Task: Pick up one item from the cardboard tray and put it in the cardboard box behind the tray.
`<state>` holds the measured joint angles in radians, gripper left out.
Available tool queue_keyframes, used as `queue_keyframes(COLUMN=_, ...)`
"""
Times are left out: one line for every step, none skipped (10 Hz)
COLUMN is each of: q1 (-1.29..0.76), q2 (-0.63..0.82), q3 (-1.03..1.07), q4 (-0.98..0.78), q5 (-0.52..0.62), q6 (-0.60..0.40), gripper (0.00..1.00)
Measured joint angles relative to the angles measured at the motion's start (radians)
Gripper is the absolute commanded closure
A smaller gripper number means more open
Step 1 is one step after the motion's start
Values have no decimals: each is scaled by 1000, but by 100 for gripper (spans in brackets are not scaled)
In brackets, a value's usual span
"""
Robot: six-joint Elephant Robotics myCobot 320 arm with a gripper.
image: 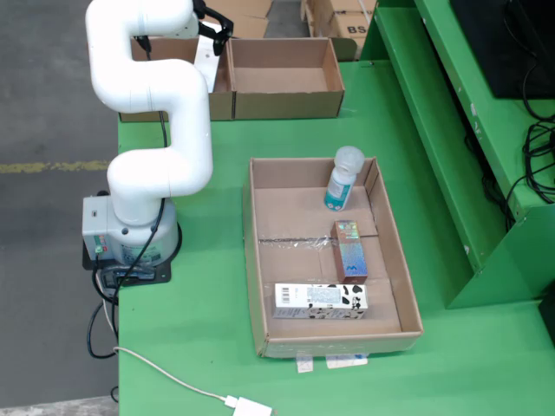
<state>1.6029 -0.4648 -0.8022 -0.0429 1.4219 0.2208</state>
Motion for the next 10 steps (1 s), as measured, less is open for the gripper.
queue_keyframes(q1=0, q2=0, q3=0, q4=0, q5=0, q6=0, gripper=0)
queue_keyframes(q1=0, q2=0, q3=0, q4=0, q5=0, q6=0, gripper=0)
queue_keyframes(q1=0, q2=0, q3=0, q4=0, q5=0, q6=0, gripper=0)
queue_keyframes(q1=0, q2=0, q3=0, q4=0, q5=0, q6=0, gripper=0)
queue_keyframes(q1=0, q2=0, q3=0, q4=0, q5=0, q6=0, gripper=0)
queue_keyframes(q1=0, q2=0, q3=0, q4=0, q5=0, q6=0, gripper=0)
queue_keyframes(q1=0, q2=0, q3=0, q4=0, q5=0, q6=0, gripper=0)
queue_keyframes(q1=0, q2=0, q3=3, q4=-5, q5=-2, q6=0, gripper=0)
queue_keyframes(q1=0, q2=12, q3=8, q4=-18, q5=-14, q6=0, gripper=0)
queue_keyframes(q1=0, q2=48, q3=12, q4=-43, q5=-25, q6=-2, gripper=0)
